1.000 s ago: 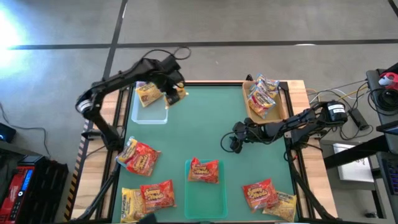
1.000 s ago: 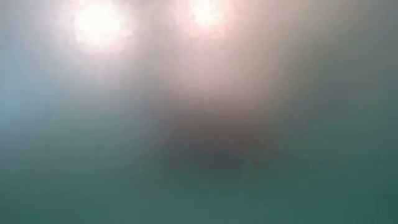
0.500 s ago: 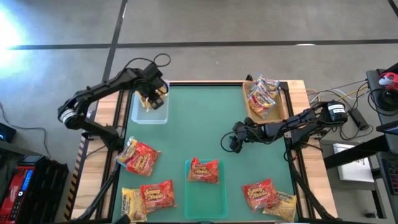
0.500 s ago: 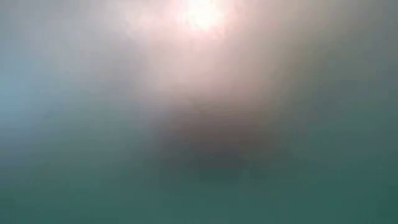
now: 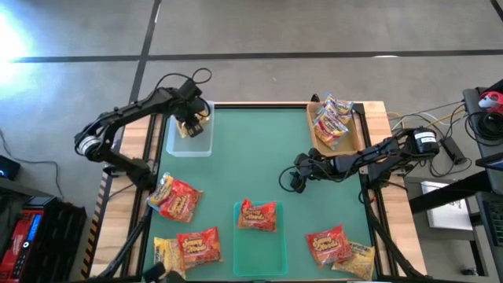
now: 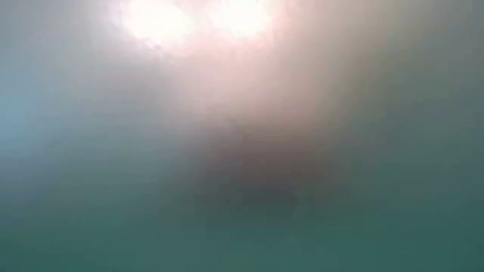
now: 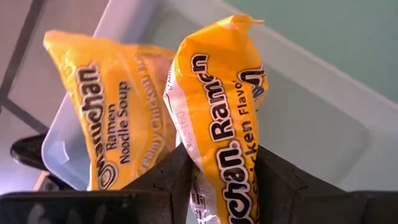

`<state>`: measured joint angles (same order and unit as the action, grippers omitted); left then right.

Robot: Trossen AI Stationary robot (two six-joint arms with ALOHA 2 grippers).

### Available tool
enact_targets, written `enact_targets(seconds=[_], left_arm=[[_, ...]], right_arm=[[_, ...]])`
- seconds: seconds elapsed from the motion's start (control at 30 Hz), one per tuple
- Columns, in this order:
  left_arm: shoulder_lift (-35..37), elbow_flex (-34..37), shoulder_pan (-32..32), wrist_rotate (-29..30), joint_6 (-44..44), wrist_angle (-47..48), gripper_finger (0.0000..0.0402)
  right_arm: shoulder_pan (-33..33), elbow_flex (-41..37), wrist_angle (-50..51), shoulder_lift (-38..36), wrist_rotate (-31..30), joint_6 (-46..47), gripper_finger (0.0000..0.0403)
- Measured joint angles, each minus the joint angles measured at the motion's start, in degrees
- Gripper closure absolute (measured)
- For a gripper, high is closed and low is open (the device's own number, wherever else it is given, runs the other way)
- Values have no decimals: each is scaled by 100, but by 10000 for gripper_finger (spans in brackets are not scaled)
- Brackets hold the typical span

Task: Sort Maruchan noodles
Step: Put the yellow noodle pack into the transparent bin

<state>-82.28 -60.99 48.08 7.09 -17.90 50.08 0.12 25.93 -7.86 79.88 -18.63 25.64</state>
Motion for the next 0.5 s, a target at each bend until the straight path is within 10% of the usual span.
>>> enact_targets(seconds=[0.5], left_arm=[[-77,0,117,1735,86,138,236]], right_arm=[[0,1,-9,0,2,-6,197]])
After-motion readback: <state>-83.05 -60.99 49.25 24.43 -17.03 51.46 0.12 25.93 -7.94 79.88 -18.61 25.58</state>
